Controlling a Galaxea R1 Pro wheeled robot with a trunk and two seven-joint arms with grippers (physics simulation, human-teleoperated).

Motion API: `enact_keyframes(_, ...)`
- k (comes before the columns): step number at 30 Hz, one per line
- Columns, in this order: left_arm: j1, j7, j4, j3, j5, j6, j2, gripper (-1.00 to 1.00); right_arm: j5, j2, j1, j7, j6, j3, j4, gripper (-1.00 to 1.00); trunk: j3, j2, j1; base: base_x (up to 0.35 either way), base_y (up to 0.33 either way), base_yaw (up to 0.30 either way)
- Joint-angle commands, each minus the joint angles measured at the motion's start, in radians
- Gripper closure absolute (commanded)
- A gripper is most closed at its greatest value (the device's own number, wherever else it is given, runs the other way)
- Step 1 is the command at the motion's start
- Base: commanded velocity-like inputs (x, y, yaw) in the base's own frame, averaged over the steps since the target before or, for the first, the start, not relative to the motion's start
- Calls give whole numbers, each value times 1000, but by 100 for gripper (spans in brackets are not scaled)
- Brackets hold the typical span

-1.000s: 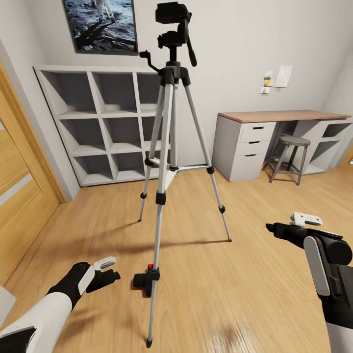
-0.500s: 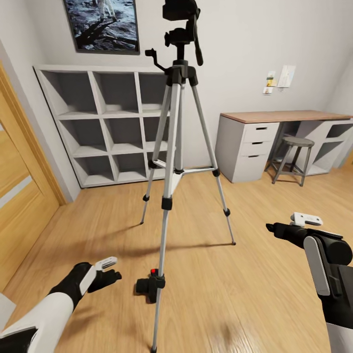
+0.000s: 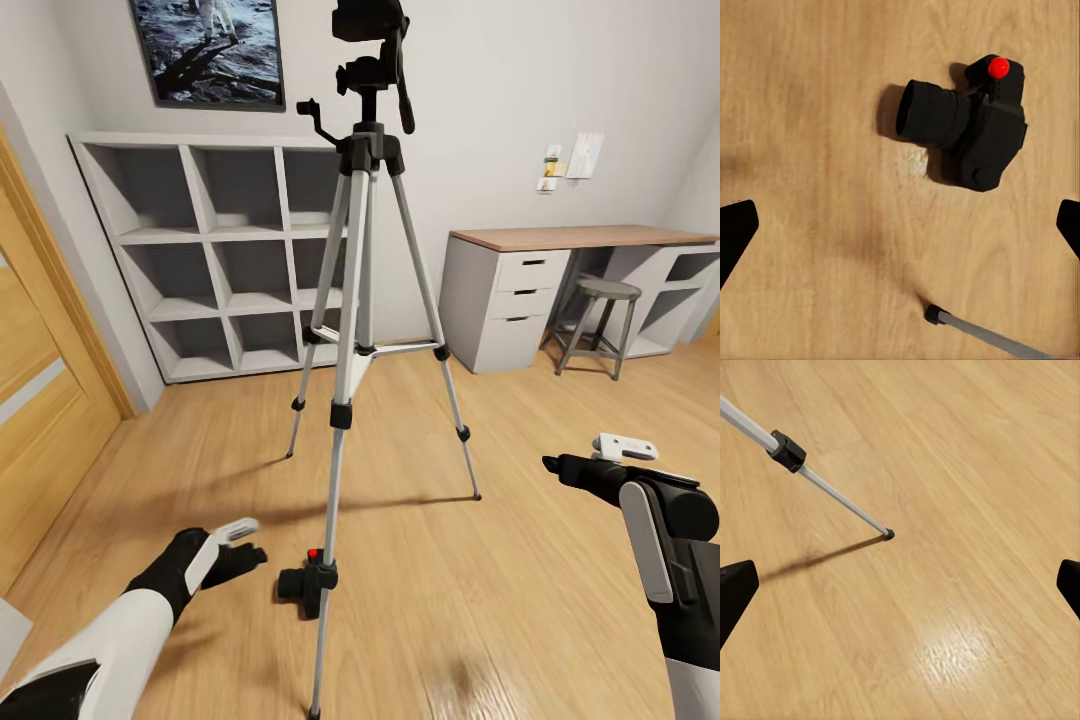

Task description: Attach the digital camera to the camera tripod in the bedroom.

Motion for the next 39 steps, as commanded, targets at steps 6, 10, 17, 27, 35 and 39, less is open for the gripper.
enact_keyframes(6, -38, 161, 0, 5, 9, 3, -96, -100, -11, 0, -1, -10, 4, 0, -2, -100, -1, 0, 0, 0, 0, 0)
enact_keyframes(10, -52, 222, 2, 6, 12, 0, -121, -100, -11, -1, -1, -10, 4, 0, -2, -100, -5, -1, 0, 0, 0, 0)
enact_keyframes(17, -60, 255, 7, 11, 15, -12, -131, -100, -9, -3, -1, -9, 4, 0, -2, -100, -32, -2, 3, 0, 0, 0)
enact_keyframes(27, -63, 220, 9, 11, 16, -18, -131, -100, -8, -5, 0, -9, 4, 0, -2, -100, -71, -5, 8, 0, 0, 0)
enact_keyframes(35, -71, 167, 9, 9, 12, -18, -131, -100, -8, -5, 0, -10, 4, 0, -2, -100, -101, -6, 11, 0, 0, 0)
enact_keyframes(39, -85, 109, 9, 8, 12, -17, -123, -100, -8, -5, 0, -9, 4, 0, -2, -100, -117, -7, 13, 0, 0, 0)
